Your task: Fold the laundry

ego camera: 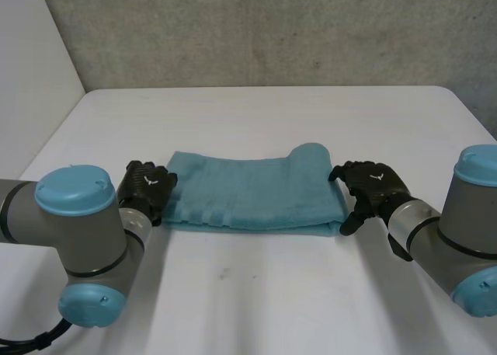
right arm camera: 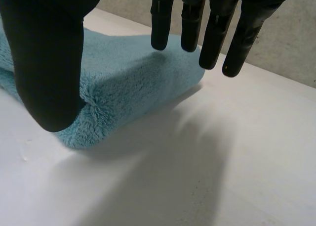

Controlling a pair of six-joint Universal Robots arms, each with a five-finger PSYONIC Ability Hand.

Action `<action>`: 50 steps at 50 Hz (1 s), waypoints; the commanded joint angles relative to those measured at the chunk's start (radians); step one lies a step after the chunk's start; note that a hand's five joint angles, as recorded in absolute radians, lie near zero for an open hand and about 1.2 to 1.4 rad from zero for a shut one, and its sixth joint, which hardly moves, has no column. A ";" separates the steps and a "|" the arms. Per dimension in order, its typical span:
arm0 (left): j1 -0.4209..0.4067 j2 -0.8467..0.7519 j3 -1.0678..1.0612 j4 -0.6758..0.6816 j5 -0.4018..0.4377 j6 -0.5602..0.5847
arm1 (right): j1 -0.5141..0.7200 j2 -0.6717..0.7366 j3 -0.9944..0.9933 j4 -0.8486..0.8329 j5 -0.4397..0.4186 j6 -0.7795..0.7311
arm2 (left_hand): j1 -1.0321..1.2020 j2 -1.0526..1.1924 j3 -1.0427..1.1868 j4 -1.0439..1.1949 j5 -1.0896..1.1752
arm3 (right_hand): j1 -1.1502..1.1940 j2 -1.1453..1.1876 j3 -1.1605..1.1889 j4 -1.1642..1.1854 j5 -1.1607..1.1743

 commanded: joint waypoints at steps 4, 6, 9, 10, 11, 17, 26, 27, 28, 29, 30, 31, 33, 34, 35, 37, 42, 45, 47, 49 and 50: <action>0.000 0.036 0.004 0.000 -0.003 -0.010 | 0.001 0.068 -0.029 -0.019 -0.001 0.016 | -0.106 -0.105 -0.106 -0.115 -0.115 | 0.210 0.159 0.152 0.154 0.165; 0.000 0.047 0.002 0.000 -0.003 -0.010 | 0.001 0.077 -0.035 -0.020 -0.001 0.025 | -0.109 -0.108 -0.109 -0.118 -0.118 | 0.293 0.241 0.234 0.236 0.248; -0.005 0.063 0.000 0.000 -0.003 -0.010 | -0.001 0.086 -0.036 -0.039 0.001 0.048 | -0.109 -0.108 -0.109 -0.118 -0.118 | 0.627 0.576 0.569 0.571 0.582; -0.009 0.069 0.000 0.000 -0.003 -0.010 | -0.001 0.086 -0.036 -0.054 -0.001 0.062 | -0.109 -0.108 -0.109 -0.118 -0.118 | 0.773 0.721 0.714 0.716 0.728; -0.010 0.069 0.000 0.000 -0.003 -0.010 | -0.001 0.086 -0.036 -0.054 -0.001 0.062 | -0.109 -0.108 -0.109 -0.118 -0.118 | 0.774 0.722 0.716 0.718 0.729; -0.016 0.076 -0.001 0.000 -0.003 -0.010 | -0.013 0.089 -0.029 -0.068 0.010 0.094 | -0.109 -0.108 -0.109 -0.118 -0.118 | 1.058 1.006 1.000 1.002 1.013; -0.005 0.110 -0.024 -0.002 0.000 -0.010 | -0.105 -0.036 0.051 -0.016 0.006 0.018 | -0.109 -0.108 -0.109 -0.118 -0.118 | 1.058 1.006 1.000 1.002 1.013; -0.003 0.116 -0.029 -0.002 0.000 -0.010 | -0.161 -0.061 0.066 0.001 -0.004 -0.025 | -0.112 -0.111 -0.112 -0.121 -0.121 | 1.058 1.006 1.000 1.002 1.013; -0.003 0.116 -0.029 -0.002 0.000 -0.010 | -0.162 -0.061 0.066 0.001 -0.004 -0.026 | -0.112 -0.111 -0.112 -0.121 -0.121 | 1.058 1.006 1.000 1.002 1.013; -0.003 0.121 -0.032 -0.002 -0.002 -0.010 | -0.207 -0.084 0.073 0.016 -0.010 -0.070 | -0.126 -0.125 -0.127 -0.135 -0.136 | 1.058 1.006 1.000 1.002 1.013; -0.003 0.121 -0.032 -0.002 -0.002 -0.010 | -0.208 -0.084 0.073 0.016 -0.010 -0.070 | -0.126 -0.125 -0.127 -0.136 -0.136 | 1.058 1.006 1.000 1.002 1.013; -0.003 0.127 -0.038 -0.002 -0.002 -0.011 | -0.244 -0.104 0.067 0.027 -0.013 -0.114 | -0.135 -0.134 -0.135 -0.144 -0.144 | 1.058 1.006 1.000 1.002 1.013; -0.003 0.138 -0.041 -0.002 -0.002 -0.010 | -0.266 -0.121 0.054 0.035 -0.016 -0.150 | -0.138 -0.137 -0.139 -0.147 -0.147 | 1.058 1.006 1.000 1.002 1.013; -0.003 0.148 -0.041 -0.002 0.000 -0.011 | -0.262 -0.135 0.031 0.039 -0.020 -0.168 | -0.150 -0.149 -0.150 -0.159 -0.159 | 1.058 1.006 1.000 1.002 1.013; -0.003 0.156 -0.041 0.000 -0.002 -0.011 | -0.237 -0.142 -0.007 0.048 -0.022 -0.171 | -0.173 -0.172 -0.174 -0.182 -0.182 | 1.058 1.006 1.000 1.002 1.013; -0.003 0.159 -0.041 0.000 -0.002 -0.014 | -0.188 -0.142 -0.053 0.058 -0.021 -0.159 | -0.176 -0.175 -0.177 -0.186 -0.186 | 1.058 1.006 1.000 1.002 1.013; -0.005 0.170 -0.039 0.000 -0.002 -0.031 | -0.041 -0.132 -0.194 0.098 -0.028 -0.096 | -0.191 -0.190 -0.191 -0.200 -0.200 | 1.058 1.006 1.000 1.002 1.013; -0.003 0.190 -0.038 0.000 0.000 -0.055 | 0.063 -0.061 -0.280 0.104 -0.034 -0.073 | -0.208 -0.208 -0.209 -0.218 -0.218 | 1.058 1.006 1.000 1.002 1.013; -0.003 0.198 -0.035 0.000 0.000 -0.074 | 0.134 -0.014 -0.321 0.104 -0.040 -0.075 | -0.267 -0.266 -0.267 -0.276 -0.276 | 1.058 1.006 1.000 1.002 1.013; -0.005 0.201 -0.033 0.000 0.001 -0.095 | 0.212 0.031 -0.360 0.104 -0.048 -0.079 | -0.396 -0.396 -0.397 -0.406 -0.406 | 1.058 1.006 1.000 1.002 1.013; -0.005 0.204 -0.030 -0.002 0.001 -0.118 | 0.272 0.072 -0.381 0.102 -0.060 -0.081 | -0.539 -0.538 -0.539 -0.548 -0.548 | 1.058 1.006 1.000 1.002 1.013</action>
